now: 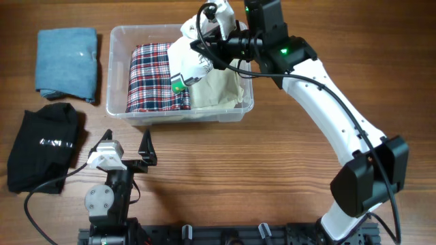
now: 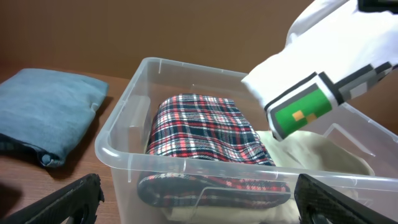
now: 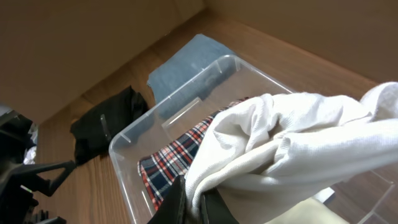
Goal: Pack container
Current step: 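Lower the white shirt into the bin's right half and release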
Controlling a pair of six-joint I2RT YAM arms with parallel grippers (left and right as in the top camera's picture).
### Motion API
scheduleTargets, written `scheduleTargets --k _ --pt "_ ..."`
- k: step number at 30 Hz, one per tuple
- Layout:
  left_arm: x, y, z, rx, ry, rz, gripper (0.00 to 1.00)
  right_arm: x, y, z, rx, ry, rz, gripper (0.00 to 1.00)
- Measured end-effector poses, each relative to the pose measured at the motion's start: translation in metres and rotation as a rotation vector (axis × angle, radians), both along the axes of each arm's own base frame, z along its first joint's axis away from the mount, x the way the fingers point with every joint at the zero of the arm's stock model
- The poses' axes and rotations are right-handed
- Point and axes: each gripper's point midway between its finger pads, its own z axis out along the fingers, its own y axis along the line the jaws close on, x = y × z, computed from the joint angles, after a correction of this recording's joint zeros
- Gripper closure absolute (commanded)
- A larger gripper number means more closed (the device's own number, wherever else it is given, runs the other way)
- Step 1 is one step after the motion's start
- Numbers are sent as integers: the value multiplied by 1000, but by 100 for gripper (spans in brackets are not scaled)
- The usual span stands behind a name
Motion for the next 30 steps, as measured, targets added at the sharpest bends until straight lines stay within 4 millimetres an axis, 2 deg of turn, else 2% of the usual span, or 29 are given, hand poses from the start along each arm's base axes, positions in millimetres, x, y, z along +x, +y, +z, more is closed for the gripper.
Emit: scheduleTargets --k 2,7,10,12,13,14,15,16,17,20,26,29,30 --pt "0 0 0 0 0 0 0 3 -1 -4 -3 5 -4 96" --pt "0 0 0 0 0 0 0 21 -12 -34 -28 58 -38 96" --pt "0 0 0 0 0 0 0 26 -12 -49 -42 82 -42 96" --pt "0 0 0 0 0 0 0 28 -13 -51 -44 80 -45 96" --pt "0 0 0 0 0 0 0 29 -13 -53 -48 81 -50 92" --pt "0 0 0 0 0 0 0 31 -13 -56 -55 84 -58 74" --pt "0 0 0 0 0 0 0 32 -14 -58 -60 83 -63 67" --pt "0 0 0 0 0 0 0 33 -14 -59 -63 82 -67 50" --pt "0 0 0 0 0 0 0 34 -15 -59 -67 79 -73 39" --pt "0 0 0 0 0 0 0 37 -19 -64 -91 85 -106 27" --pt "0 0 0 0 0 0 0 44 -44 -79 -185 112 -200 24" --pt "0 0 0 0 0 0 0 47 -65 -63 -237 55 -260 29" --pt "0 0 0 0 0 0 0 44 -69 -46 -241 13 -272 32"
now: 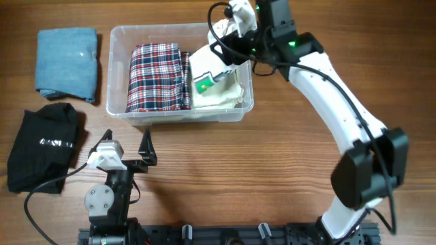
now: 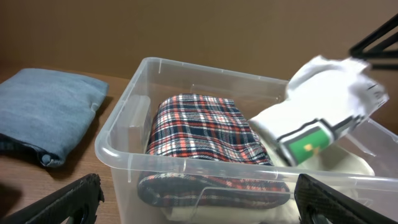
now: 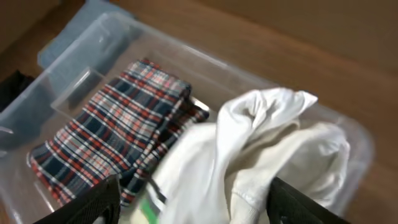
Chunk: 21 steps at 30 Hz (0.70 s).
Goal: Pack container
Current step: 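Lower the white shirt into the bin's right half and release, then push the white shirt down into the bin with the right gripper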
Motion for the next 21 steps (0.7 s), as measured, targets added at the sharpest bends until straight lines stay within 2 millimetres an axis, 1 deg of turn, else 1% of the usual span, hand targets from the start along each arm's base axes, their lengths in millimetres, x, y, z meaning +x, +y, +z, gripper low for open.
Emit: scheduleTargets --k 3,5,7,10,13,15,16,17,18,20,21 --pt "0 0 0 0 0 0 0 -8 -7 42 8 -95 -8 37" --pt "0 0 0 0 0 0 0 -11 -10 52 9 -115 -11 38" --pt "0 0 0 0 0 0 0 -14 -9 49 -3 -102 -12 39" --pt "0 0 0 0 0 0 0 -20 6 51 3 -116 17 39" --pt "0 0 0 0 0 0 0 -24 23 60 24 -156 50 41" --pt "0 0 0 0 0 0 0 -25 31 66 41 -182 60 40" --pt "0 0 0 0 0 0 0 -24 37 73 59 -204 64 41" --pt "0 0 0 0 0 0 0 -26 47 82 87 -232 76 41" --pt "0 0 0 0 0 0 0 -27 52 85 101 -239 82 42" --pt "0 0 0 0 0 0 0 -32 66 98 149 -272 115 43" --pt "0 0 0 0 0 0 0 -35 70 99 161 -269 122 43"
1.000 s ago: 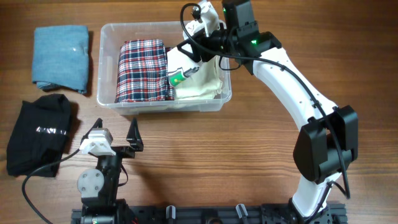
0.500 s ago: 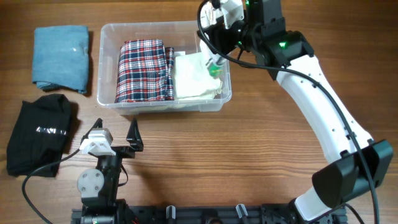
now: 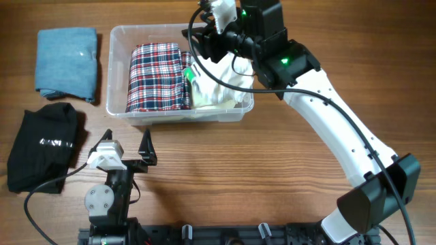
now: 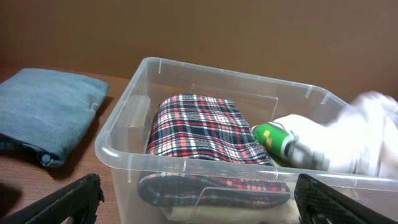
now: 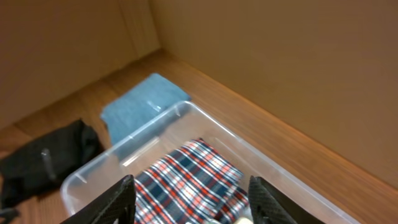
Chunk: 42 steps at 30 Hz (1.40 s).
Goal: Pack container
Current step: 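Push the white shirt down into the bin with the right gripper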
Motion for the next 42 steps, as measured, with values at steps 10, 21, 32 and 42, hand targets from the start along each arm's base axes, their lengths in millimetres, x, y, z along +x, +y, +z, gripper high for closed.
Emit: scheduleTargets --k 10,21,32,42 --pt "0 0 0 0 0 0 0 -20 -28 -70 -219 243 -88 71" --pt "0 0 0 0 0 0 0 -42 -72 -177 -565 511 -153 96" --pt "0 0 0 0 0 0 0 -60 -82 -260 -721 718 -123 96" --pt "0 0 0 0 0 0 0 -11 -53 -222 -626 532 -141 96"
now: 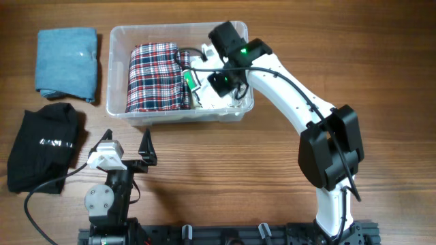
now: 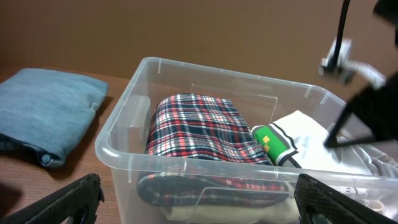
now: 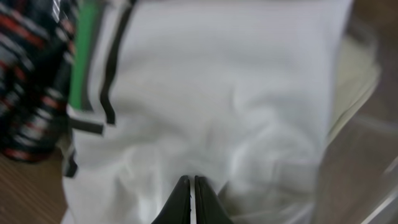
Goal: Pack container
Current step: 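Push the white shirt down into the bin with the right gripper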
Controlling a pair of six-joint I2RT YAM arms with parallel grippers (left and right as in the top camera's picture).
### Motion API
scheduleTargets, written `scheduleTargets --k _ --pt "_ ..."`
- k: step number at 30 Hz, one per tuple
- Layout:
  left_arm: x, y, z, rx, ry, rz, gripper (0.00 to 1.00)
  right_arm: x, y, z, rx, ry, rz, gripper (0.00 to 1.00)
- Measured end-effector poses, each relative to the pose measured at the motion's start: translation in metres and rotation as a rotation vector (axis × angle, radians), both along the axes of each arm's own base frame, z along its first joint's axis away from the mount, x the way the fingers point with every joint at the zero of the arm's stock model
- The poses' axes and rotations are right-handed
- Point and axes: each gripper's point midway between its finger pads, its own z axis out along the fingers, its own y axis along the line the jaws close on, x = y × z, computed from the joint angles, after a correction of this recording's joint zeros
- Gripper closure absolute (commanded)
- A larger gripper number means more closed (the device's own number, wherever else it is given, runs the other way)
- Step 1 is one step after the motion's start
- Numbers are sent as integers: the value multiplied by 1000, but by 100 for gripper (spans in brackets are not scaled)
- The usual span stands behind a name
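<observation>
A clear plastic bin (image 1: 112, 68) holds a folded plaid garment (image 1: 157, 75) on its left side. A white garment (image 1: 204, 95) with a green patch lies on beige cloth on its right side. My right gripper (image 3: 193, 181) is shut, its tips down against the white garment (image 3: 217, 93) inside the bin. Nothing shows between its fingers. My left gripper (image 2: 199, 200) is open near the table's front edge, facing the bin (image 2: 118, 134) with nothing in it.
A folded blue cloth (image 1: 67, 61) lies left of the bin at the back. A black garment (image 1: 42, 146) lies at the front left. The right arm (image 1: 300, 102) reaches over the bin's right wall. Beige cloth (image 3: 354, 87) shows beside the white garment.
My right gripper was open and high over the bin's back edge. It is now shut and low in the bin's right half, on the white garment, which lies flatter. The left arm is unchanged.
First my right gripper was shut on the white garment, holding it above the bin. Then it was open and the garment was in the bin's right half over the beige cloth. After that the open gripper was higher up, and now it is shut against the garment.
</observation>
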Motion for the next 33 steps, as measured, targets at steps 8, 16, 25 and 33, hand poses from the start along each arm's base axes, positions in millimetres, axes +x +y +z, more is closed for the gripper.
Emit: scheduleTargets --k 8,16,25,33 --pt "0 0 0 0 0 0 0 22 13 26 52 -105 14 62" --pt "0 0 0 0 0 0 0 26 30 -18 -9 -102 124 53" --pt "0 0 0 0 0 0 0 49 24 -45 -29 -122 55 49" --pt "0 0 0 0 0 0 0 79 13 -38 -26 -203 -78 45"
